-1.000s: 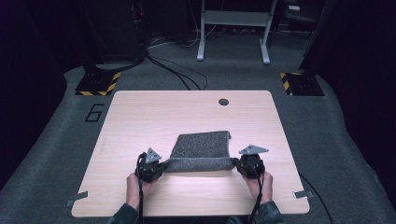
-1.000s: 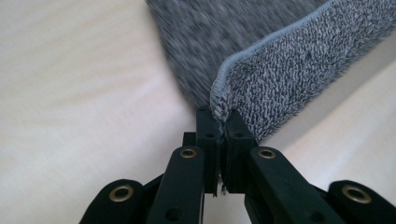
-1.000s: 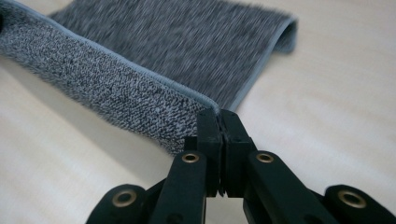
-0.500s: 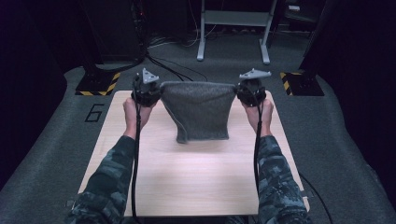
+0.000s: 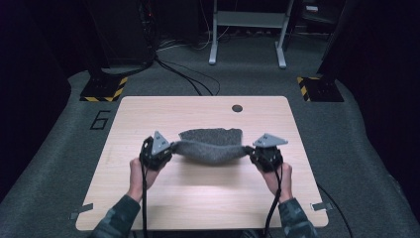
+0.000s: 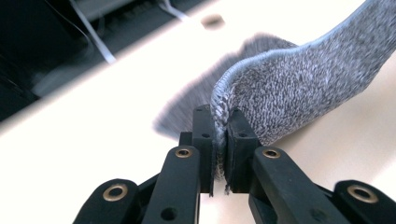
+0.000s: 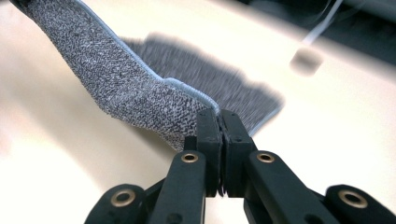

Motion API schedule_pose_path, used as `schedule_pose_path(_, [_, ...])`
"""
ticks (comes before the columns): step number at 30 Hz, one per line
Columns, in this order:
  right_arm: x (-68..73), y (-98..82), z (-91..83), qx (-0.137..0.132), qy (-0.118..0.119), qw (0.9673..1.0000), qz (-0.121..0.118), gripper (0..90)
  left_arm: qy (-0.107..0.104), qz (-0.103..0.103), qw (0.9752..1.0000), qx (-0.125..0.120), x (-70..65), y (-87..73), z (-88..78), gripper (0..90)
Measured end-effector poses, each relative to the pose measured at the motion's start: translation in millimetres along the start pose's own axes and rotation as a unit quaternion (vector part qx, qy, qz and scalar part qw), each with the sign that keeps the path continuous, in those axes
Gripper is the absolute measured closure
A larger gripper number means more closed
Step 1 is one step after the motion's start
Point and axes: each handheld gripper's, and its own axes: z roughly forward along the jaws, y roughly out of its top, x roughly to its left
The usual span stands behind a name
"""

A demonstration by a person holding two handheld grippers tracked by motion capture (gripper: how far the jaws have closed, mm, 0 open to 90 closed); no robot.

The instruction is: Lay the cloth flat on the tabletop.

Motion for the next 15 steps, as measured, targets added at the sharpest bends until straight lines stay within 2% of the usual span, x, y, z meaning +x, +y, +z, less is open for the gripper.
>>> schedule_pose_path(1, [3.1,-12.1,3.2,0.013,0.002,0.9999,0.005,88.0,-0.014,-0.012,0.9997,0.017,-10.4,-20.6,5.3,82.7])
schedule_pose_path(2, [3.1,-12.1,3.2,0.013,0.002,0.9999,0.005,88.0,-0.014,-0.012,0.9997,0.017,-10.4,-20.6,5.3,82.4])
schedule_pose_path(3, [7.3,-33.6,7.9,0.03,0.01,0.9993,0.021,87.9,-0.022,-0.022,0.9992,0.026,-18.2,-35.1,8.9,82.1])
schedule_pose_path(4, [7.3,-33.6,7.9,0.03,0.01,0.9993,0.021,87.9,-0.022,-0.022,0.9992,0.026,-18.2,-35.1,8.9,81.6])
schedule_pose_path(5, [10.0,-49.7,9.5,0.045,0.011,0.9986,0.026,87.8,-0.032,-0.03,0.9985,0.032,-26.7,-48.4,10.8,81.0])
schedule_pose_path(6, [10.0,-49.7,9.5,0.045,0.011,0.9986,0.026,87.8,-0.032,-0.03,0.9985,0.032,-26.7,-48.4,10.8,80.7])
schedule_pose_path(7, [11.6,-61.0,8.2,0.05,0.015,0.9979,0.038,87.6,-0.041,-0.033,0.9977,0.042,-30.1,-55.3,11.0,79.8])
schedule_pose_path(8, [11.6,-61.0,8.2,0.05,0.015,0.9979,0.038,87.6,-0.041,-0.033,0.9977,0.042,-30.1,-55.3,11.0,79.2])
schedule_pose_path(9, [12.9,-68.7,6.0,0.054,0.014,0.9974,0.046,87.5,-0.052,-0.044,0.9966,0.047,-33.7,-63.1,11.9,79.0])
schedule_pose_path(15, [16.8,-83.9,1.4,0.064,0.014,0.9963,0.057,86.8,-0.067,-0.051,0.9946,0.06,-40.7,-75.4,11.8,74.0])
